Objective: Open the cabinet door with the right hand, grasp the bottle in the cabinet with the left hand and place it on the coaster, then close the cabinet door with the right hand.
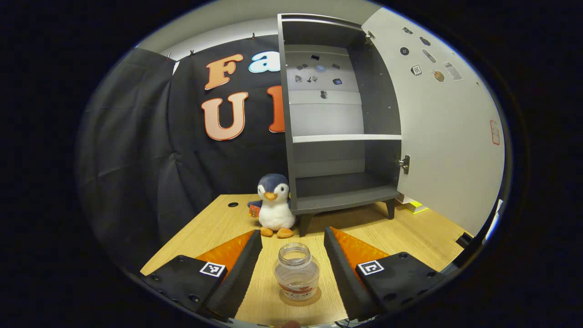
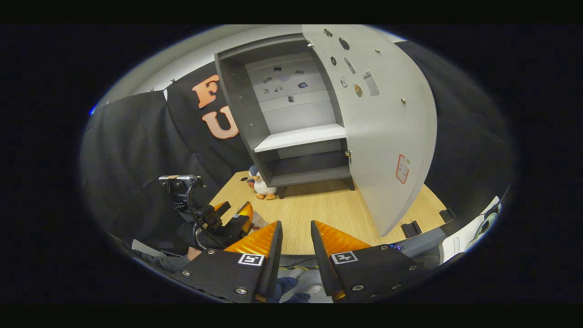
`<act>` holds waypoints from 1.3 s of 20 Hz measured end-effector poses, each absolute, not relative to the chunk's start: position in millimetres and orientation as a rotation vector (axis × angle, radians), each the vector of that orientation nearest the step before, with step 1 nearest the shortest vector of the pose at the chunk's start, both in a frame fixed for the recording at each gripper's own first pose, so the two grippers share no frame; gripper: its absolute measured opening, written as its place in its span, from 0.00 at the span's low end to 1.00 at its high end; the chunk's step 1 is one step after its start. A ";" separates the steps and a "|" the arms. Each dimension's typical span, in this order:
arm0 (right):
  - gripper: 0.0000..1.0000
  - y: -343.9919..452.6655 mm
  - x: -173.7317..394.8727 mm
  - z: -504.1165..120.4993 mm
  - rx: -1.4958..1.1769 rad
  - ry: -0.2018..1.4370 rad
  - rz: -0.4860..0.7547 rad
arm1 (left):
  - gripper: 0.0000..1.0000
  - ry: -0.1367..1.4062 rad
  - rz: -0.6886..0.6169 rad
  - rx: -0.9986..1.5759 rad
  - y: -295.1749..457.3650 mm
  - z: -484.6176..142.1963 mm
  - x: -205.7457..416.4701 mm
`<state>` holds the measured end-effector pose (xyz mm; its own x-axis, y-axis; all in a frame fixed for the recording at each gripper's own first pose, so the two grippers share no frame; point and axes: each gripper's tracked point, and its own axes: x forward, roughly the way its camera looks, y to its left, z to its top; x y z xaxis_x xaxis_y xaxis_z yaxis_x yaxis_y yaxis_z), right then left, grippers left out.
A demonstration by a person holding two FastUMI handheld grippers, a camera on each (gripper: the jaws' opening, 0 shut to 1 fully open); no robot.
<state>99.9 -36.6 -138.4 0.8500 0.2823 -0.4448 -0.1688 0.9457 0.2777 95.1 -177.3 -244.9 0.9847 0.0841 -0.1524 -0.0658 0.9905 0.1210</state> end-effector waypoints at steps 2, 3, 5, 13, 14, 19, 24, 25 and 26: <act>0.39 -46.9 101.1 -121.9 0.243 0.457 0.235 | 0.90 0.133 0.069 0.125 -182.8 -224.8 92.0; 0.39 -54.5 100.5 -112.8 0.239 0.433 0.230 | 0.90 0.126 0.066 0.128 -185.5 -215.3 91.4; 0.29 -66.4 100.7 -88.7 0.237 0.378 0.231 | 0.90 0.103 0.064 0.134 -187.9 -193.9 89.5; 0.54 -167.2 109.1 -1.8 0.176 0.147 0.121 | 0.90 0.091 0.013 0.146 -196.5 -144.4 86.5; 0.45 -181.8 111.9 3.1 0.166 0.133 0.102 | 0.90 0.078 0.008 0.168 -194.5 -135.1 85.8; 0.56 -234.3 132.8 8.1 0.190 0.082 0.024 | 0.90 0.079 -0.001 0.193 -194.1 -119.2 77.4; 0.53 -239.6 155.4 -15.0 0.234 0.118 0.056 | 0.90 0.132 -0.006 0.177 -193.4 -125.3 70.2; 0.55 -240.6 159.4 -17.1 0.226 0.118 0.061 | 0.90 0.142 0.000 0.177 -190.5 -127.4 69.2; 0.56 -238.1 162.5 -16.4 0.229 0.114 0.072 | 0.91 0.149 0.006 0.172 -188.8 -128.8 68.2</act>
